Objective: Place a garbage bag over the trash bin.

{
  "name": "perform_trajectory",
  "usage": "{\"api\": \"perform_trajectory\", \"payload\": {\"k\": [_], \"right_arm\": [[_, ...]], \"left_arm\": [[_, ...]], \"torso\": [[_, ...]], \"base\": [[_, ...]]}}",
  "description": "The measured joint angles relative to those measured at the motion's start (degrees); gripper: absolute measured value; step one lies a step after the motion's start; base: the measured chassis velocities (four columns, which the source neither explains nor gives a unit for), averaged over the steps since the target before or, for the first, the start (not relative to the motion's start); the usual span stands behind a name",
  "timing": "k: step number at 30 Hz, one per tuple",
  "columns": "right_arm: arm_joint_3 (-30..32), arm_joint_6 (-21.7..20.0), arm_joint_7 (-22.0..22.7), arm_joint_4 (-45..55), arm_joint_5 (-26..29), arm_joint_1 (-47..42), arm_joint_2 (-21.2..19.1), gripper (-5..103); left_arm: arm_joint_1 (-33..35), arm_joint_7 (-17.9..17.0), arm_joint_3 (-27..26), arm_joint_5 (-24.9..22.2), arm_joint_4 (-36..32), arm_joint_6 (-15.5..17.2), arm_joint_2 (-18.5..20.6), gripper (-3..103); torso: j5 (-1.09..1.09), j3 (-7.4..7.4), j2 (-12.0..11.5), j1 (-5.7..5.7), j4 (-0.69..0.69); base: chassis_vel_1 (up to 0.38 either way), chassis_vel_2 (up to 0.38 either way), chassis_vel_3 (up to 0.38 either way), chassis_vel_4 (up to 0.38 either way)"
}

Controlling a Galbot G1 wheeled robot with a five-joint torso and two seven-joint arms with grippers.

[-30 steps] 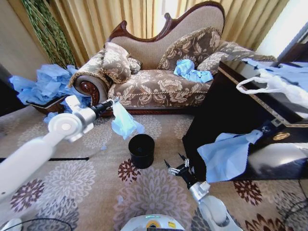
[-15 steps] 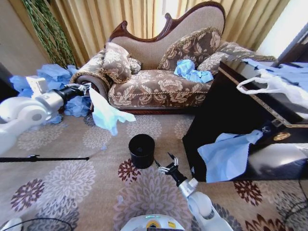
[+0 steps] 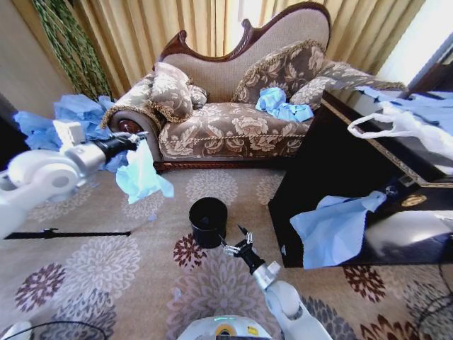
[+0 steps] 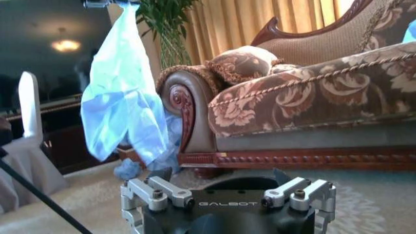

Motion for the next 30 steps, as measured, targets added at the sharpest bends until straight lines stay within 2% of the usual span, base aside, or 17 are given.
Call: {"api": "perform_trajectory", "payload": {"k": [3, 5, 11, 13, 14, 17, 18, 21, 24, 27, 30], "right_arm": [[-1.5, -0.7, 0.7, 0.5, 1.2, 0.9, 0.2, 100], [-3.6, -1.5, 1.6, 0.8, 2.4, 2.3, 0.6, 100], [-7.3, -2.8, 2.6, 1.3, 3.5, 4.6, 1.5, 100], [-9.0, -2.9, 3.1, 0.7, 3.5, 5.9, 2.2, 100], [-9.0, -2.9, 3.1, 0.7, 3.5, 5.9, 2.2, 100], [-10.1, -3.0, 3.4, 0.1, 3.4, 6.6, 2.8, 100], [-10.1, -3.0, 3.4, 0.1, 3.4, 6.6, 2.8, 100], [-10.1, -3.0, 3.5, -0.4, 3.1, 6.5, 2.8, 100], [-10.3, -3.1, 3.5, -0.7, 3.4, 6.3, 2.4, 102], [-10.9, -3.1, 3.6, -1.5, 3.6, 6.9, 2.6, 100], [-12.8, -3.3, 5.6, -4.1, 4.2, 10.2, 4.6, 89]], "left_arm": [[-1.2, -1.0, 0.5, -2.9, 0.3, 0.0, -1.1, 0], [-2.5, -3.0, 1.4, -5.3, 1.0, 0.0, -3.0, 0], [-6.5, -6.1, 4.6, -8.1, 2.5, -0.4, -7.0, 0], [-12.3, -7.8, 9.0, -10.3, 3.4, -0.5, -9.3, 0], [-12.3, -7.8, 9.0, -10.3, 3.4, -0.5, -9.3, 0], [-19.5, -9.5, 13.4, -12.9, 4.5, -0.4, -12.0, 0], [-19.5, -9.5, 13.4, -12.9, 4.5, -0.4, -12.0, 0], [-25.3, -11.7, 16.9, -16.4, 5.1, -0.3, -14.4, 0], [-27.1, -12.7, 18.0, -17.9, 5.1, -0.3, -15.7, 0], [-27.7, -13.2, 18.5, -18.2, 5.2, -0.4, -16.4, 0], [-28.8, -13.9, 20.1, -18.4, 5.9, -0.6, -17.7, 0]], "torso": [[0.02, 0.0, 0.0, 0.0, 0.01], [0.01, 0.0, 0.0, 0.0, 0.01], [0.0, 0.0, 0.0, 0.0, 0.01], [0.0, 0.01, 0.0, 0.0, 0.01], [0.0, 0.01, 0.0, 0.0, 0.01], [0.01, 0.0, 0.0, 0.0, 0.0], [0.01, 0.0, 0.0, 0.0, 0.0], [0.02, 0.0, 0.0, 0.0, -0.01], [0.01, 0.0, 0.0, 0.0, -0.02], [0.02, 0.0, 0.0, 0.0, -0.01], [0.01, 0.0, 0.0, 0.0, 0.02]], "base": [[0.0, 0.0, 0.0, 0.0], [0.0, 0.0, 0.0, 0.0], [0.0, 0.0, 0.0, 0.0], [0.0, 0.0, 0.0, 0.0], [0.0, 0.0, 0.0, 0.0], [0.0, 0.0, 0.0, 0.0], [0.0, 0.0, 0.0, 0.0], [0.0, 0.0, 0.0, 0.0], [0.0, 0.0, 0.0, 0.0], [0.0, 0.0, 0.0, 0.0], [0.0, 0.0, 0.0, 0.0]]}}
